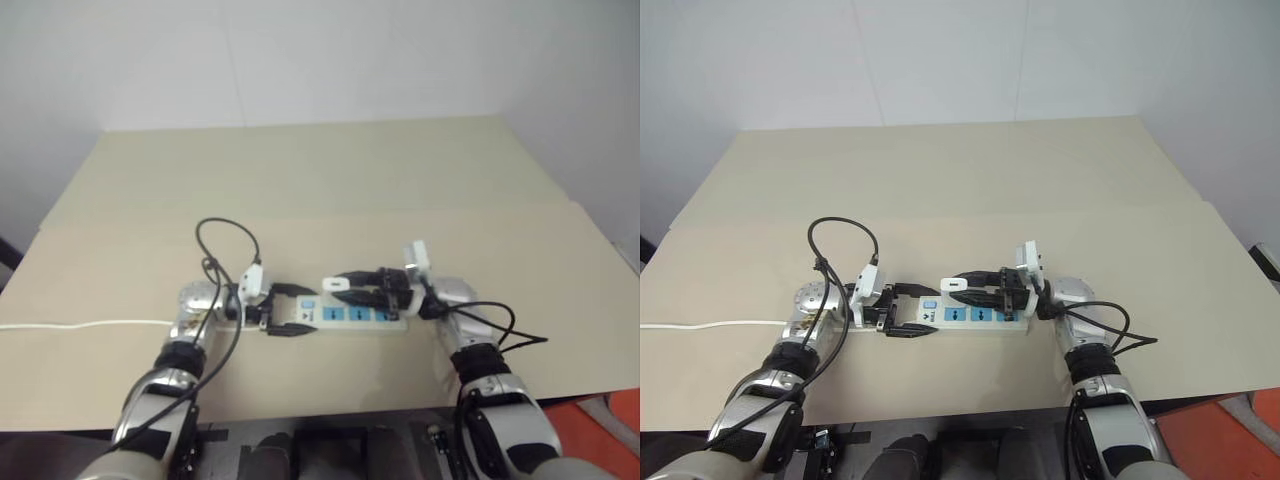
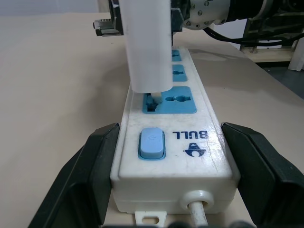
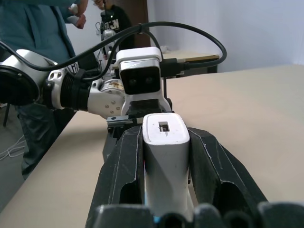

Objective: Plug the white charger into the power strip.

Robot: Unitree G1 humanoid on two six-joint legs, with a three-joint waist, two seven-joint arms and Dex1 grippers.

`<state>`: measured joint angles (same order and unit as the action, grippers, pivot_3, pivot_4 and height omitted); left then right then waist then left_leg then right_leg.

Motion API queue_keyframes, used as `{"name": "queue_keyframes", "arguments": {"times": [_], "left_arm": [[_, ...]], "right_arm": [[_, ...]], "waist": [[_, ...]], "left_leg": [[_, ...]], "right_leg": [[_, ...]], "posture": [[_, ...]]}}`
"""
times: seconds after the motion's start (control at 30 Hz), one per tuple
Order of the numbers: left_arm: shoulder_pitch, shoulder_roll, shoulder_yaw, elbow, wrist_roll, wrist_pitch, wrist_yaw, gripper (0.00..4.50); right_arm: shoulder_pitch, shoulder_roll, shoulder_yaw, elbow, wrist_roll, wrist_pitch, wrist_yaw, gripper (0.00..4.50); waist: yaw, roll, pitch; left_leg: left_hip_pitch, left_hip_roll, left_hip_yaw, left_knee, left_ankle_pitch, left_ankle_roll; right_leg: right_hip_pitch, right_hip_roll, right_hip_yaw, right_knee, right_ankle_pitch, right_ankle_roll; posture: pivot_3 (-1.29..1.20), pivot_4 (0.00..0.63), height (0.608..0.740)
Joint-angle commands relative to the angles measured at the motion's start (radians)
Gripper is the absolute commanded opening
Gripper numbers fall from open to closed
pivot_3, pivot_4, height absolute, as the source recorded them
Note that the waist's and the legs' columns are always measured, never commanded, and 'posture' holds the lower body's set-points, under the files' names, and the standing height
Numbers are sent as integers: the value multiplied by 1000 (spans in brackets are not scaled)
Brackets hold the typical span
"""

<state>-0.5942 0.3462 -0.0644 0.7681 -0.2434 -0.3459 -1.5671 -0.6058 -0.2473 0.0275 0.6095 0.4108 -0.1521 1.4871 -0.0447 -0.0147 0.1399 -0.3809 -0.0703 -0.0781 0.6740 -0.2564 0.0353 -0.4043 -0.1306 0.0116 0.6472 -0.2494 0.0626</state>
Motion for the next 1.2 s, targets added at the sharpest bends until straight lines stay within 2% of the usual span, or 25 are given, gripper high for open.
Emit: {"name": "queue_keyframes", "arguments": {"times": [0.03,0.33,0.63,0.9,1.2], "left_arm": [[12,16,-7,-24,-1,7,-7,3232],[7,15,-8,-20,-1,6,-5,3232],[-5,8,-11,-1,2,-4,-2,3232],[-9,4,-13,10,3,-10,1,3232],[-14,-3,-14,16,2,-11,-2,3232]], "right_arm": [[-21,-7,-11,32,-10,-42,14,1117],[-12,-21,6,68,-44,-85,12,1117],[-15,-13,16,92,-91,-81,-88,1117],[28,-52,37,57,-104,-134,-57,1117],[-37,-47,78,130,-157,-147,-82,1117]], "waist": [[0,0,0],[0,0,0],[0,0,0],[3,0,-1],[2,0,-1]], "left_leg": [[0,0,0,0,0,0],[2,0,1,0,0,0],[7,1,1,-1,0,-1],[13,1,2,-6,-1,-1],[15,1,1,-8,0,-1]], "right_leg": [[0,0,0,0,0,0],[1,0,1,0,0,0],[4,1,2,0,0,0],[9,1,2,-2,0,-1],[12,1,2,-4,0,-1]], "posture": [[0,150,740],[0,150,740],[0,150,740],[0,150,740],[0,150,740]]}}
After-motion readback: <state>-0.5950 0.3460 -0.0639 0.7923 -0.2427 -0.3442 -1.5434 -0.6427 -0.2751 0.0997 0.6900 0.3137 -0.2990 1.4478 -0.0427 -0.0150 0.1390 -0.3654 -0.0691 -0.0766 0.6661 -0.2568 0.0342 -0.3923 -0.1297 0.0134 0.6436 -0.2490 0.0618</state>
